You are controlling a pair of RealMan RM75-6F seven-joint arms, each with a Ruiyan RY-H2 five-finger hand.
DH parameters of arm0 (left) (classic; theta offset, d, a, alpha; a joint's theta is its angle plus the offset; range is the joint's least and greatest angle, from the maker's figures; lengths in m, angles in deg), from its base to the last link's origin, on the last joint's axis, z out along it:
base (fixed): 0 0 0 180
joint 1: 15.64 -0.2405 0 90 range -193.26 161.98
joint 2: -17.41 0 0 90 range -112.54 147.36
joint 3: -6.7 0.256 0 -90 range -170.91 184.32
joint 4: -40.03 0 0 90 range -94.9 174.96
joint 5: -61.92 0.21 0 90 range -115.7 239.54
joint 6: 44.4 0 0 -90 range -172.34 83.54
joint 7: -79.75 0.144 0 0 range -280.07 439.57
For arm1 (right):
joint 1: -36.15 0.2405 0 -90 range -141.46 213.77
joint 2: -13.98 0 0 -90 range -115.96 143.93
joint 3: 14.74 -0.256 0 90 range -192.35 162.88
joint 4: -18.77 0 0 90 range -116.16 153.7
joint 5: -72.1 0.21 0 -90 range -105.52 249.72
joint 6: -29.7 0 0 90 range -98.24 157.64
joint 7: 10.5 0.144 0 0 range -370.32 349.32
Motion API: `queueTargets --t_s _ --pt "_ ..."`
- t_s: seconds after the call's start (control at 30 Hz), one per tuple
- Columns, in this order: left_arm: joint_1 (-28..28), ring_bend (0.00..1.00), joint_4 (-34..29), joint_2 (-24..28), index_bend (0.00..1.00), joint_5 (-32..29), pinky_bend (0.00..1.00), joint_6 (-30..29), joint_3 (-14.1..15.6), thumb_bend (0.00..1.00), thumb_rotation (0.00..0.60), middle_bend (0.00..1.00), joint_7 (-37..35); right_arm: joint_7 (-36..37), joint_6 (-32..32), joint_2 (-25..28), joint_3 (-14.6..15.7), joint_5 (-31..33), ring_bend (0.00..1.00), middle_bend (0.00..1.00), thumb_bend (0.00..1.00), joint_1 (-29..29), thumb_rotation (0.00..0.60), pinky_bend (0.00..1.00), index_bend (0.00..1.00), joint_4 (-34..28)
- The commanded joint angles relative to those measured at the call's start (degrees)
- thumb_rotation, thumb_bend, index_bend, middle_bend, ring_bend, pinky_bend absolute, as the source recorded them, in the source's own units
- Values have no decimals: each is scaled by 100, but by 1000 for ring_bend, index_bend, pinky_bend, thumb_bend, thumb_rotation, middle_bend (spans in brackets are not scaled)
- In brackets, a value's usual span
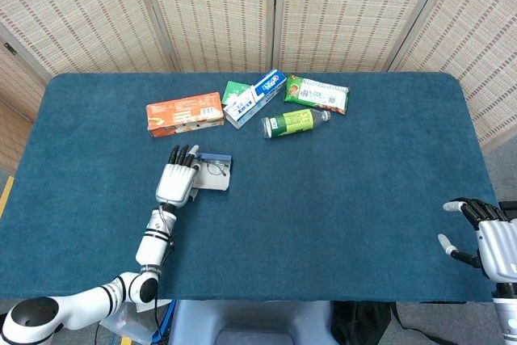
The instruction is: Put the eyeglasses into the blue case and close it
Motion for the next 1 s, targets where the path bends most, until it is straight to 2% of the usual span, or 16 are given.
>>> queueTargets --t_s 0.03,0.47,0.67,0.8,1.0 --pt "-21 0 -63 32 470 17 0 -13 24 305 600 0 -1 2 -6 -1 2 -2 230 298 250 1 600 231 326 4" --pt "-88 0 -169 93 575 -8 0 3 71 438 600 53 -4 -4 -76 -14 -15 -4 230 298 250 54 600 230 326 2" --pt "-152 0 -245 177 623 153 0 -63 162 456 600 86 -161 -1 -71 -5 -17 4 230 298 251 48 600 231 326 0" --pt "-261 0 -407 387 633 404 0 -185 301 456 600 89 -357 -14 -54 1 -14 -9 230 298 250 42 600 230 326 -17" --pt "-452 0 -804 965 623 917 0 -300 624 457 600 91 -738 -67 -39 4 -10 -45 230 298 250 47 600 231 326 -68"
